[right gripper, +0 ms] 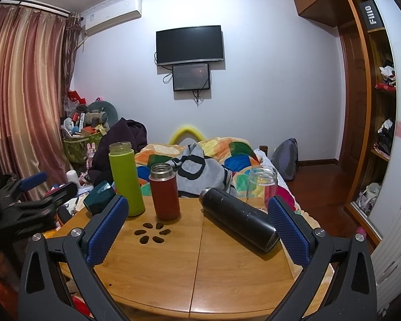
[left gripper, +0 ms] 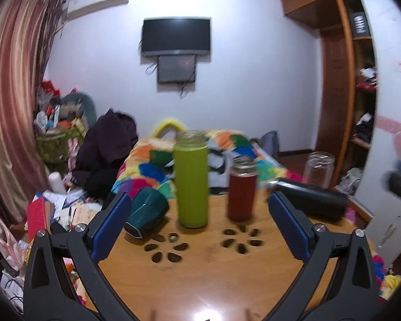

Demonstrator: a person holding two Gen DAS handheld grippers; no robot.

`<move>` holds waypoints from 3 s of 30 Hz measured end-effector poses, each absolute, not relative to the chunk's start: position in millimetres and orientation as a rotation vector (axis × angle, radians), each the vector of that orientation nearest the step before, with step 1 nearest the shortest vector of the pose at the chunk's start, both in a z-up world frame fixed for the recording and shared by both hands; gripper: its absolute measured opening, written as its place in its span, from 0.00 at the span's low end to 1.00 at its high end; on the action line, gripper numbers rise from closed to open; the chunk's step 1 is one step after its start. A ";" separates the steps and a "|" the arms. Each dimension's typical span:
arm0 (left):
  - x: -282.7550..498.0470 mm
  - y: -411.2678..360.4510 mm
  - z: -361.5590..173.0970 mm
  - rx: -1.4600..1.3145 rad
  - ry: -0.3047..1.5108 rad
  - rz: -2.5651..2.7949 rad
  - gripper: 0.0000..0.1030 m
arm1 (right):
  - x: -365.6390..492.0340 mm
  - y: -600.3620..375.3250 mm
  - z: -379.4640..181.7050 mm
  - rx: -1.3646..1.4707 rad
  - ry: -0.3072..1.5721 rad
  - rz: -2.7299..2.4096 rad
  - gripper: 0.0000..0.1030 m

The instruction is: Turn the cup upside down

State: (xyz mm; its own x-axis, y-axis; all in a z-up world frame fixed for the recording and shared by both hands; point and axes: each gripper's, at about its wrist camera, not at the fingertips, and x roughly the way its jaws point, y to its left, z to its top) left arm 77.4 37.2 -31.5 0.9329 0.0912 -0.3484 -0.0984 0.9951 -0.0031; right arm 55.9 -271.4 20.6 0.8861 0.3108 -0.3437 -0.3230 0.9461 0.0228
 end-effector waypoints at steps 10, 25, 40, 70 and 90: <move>198.7 72.3 -69.2 -0.038 0.482 0.146 1.00 | 96.9 -285.1 -8.4 -0.013 0.446 0.300 1.00; 234.9 61.2 -86.7 -0.032 0.542 0.080 0.61 | 122.0 -289.6 -33.5 -0.006 0.533 0.287 1.00; 143.7 6.5 -73.7 0.019 0.544 -0.108 0.61 | 97.3 -291.9 -31.4 -0.031 0.490 0.294 1.00; 36.6 -25.8 -41.5 0.051 0.370 -0.258 0.87 | 64.2 -278.1 -61.3 -0.088 0.478 0.455 1.00; 123.6 26.3 -85.9 -0.050 0.594 -0.220 0.09 | 94.7 -207.7 -112.5 -0.116 0.645 0.713 0.62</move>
